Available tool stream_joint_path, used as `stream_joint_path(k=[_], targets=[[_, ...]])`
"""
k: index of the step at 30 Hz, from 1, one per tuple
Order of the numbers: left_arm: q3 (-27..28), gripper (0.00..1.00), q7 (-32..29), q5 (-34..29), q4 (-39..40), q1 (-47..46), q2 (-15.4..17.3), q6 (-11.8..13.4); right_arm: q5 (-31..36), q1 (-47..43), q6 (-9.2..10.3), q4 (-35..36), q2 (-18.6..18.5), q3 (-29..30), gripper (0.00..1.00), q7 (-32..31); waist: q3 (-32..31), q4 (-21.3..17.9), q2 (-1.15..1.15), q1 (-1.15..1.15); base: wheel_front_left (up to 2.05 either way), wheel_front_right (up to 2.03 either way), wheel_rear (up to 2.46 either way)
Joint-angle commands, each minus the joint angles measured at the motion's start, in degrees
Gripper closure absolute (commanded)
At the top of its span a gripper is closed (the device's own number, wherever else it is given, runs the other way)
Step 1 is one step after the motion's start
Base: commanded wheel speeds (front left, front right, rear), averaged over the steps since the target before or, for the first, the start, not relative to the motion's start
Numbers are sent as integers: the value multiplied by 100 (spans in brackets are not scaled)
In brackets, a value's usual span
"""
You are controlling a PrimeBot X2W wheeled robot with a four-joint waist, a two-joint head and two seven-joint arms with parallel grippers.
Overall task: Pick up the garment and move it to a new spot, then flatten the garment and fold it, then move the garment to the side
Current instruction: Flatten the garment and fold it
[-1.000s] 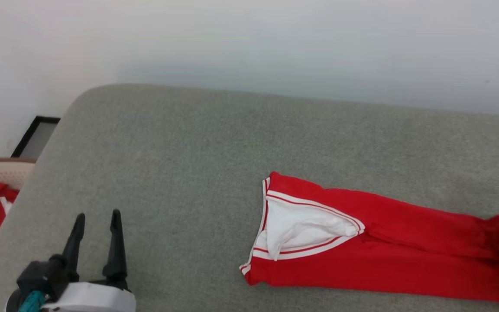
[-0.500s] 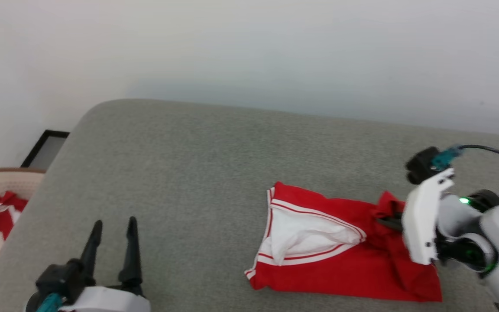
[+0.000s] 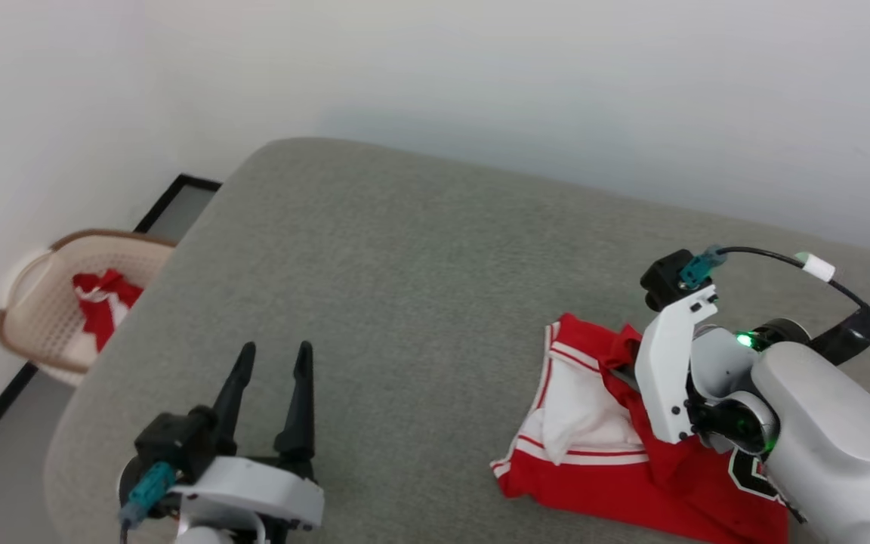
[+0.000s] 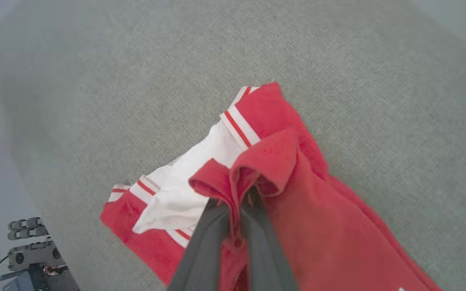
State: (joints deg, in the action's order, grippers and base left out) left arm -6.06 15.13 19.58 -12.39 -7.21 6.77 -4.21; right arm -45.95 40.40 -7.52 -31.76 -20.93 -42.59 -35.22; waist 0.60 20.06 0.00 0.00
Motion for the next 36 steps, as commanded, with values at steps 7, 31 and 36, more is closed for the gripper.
stream_joint_path(k=[7,31,36], targets=[[8,0,-2,-86,-192,-301,-152,-146,193,323,6,-874,362,-496,100,368,245,401,0,0,0,0,0],[756,0,-2,-313,-174,-17,5,-289,-679,1153,6,232,-171,-1682,0,1514,-88,-975,0,0,0,0,0],[854,0,-2,-373,-87,149,60,-288,-622,866,7,437,-556,-1500,0,2326,-203,-1436,0,0,0,0,0]])
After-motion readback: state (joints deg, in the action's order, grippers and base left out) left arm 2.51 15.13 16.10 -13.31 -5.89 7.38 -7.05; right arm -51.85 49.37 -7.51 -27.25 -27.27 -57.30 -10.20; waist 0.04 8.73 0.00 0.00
